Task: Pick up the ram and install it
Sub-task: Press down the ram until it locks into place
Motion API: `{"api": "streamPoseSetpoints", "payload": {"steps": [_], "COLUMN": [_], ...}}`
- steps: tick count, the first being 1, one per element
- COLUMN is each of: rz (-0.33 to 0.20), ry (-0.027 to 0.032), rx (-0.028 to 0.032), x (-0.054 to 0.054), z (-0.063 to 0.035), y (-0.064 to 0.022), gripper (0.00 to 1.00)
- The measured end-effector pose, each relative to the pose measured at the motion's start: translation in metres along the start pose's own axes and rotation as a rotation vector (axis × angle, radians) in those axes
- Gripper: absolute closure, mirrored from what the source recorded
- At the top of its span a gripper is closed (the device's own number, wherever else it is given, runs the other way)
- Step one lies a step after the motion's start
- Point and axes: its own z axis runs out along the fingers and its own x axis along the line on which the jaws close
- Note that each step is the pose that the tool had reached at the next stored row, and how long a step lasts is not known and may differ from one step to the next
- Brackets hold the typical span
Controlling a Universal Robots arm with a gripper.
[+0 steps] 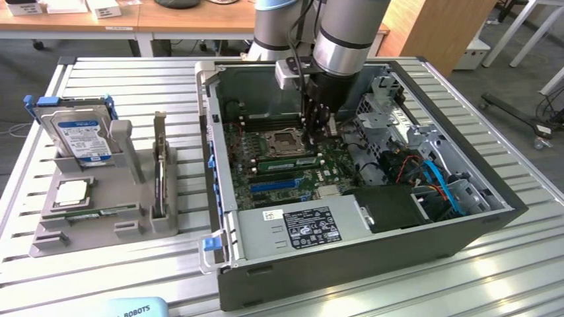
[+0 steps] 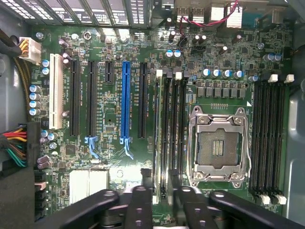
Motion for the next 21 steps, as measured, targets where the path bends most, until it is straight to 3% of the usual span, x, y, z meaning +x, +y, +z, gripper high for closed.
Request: {"api": "streamPoseSetpoints", "payload": {"steps": [4, 16, 21], "rz": [0.0, 0.0, 0.0], "ry": [0.0, 0.0, 0.0001], "rx": [0.0, 0.0, -0.0001], "x": [0.0, 0.0, 0.0001], "z": [0.0, 0.0, -0.0002], "y": [0.0, -0.0003, -0.0077], "gripper": [0.89, 0.9, 0.9]}}
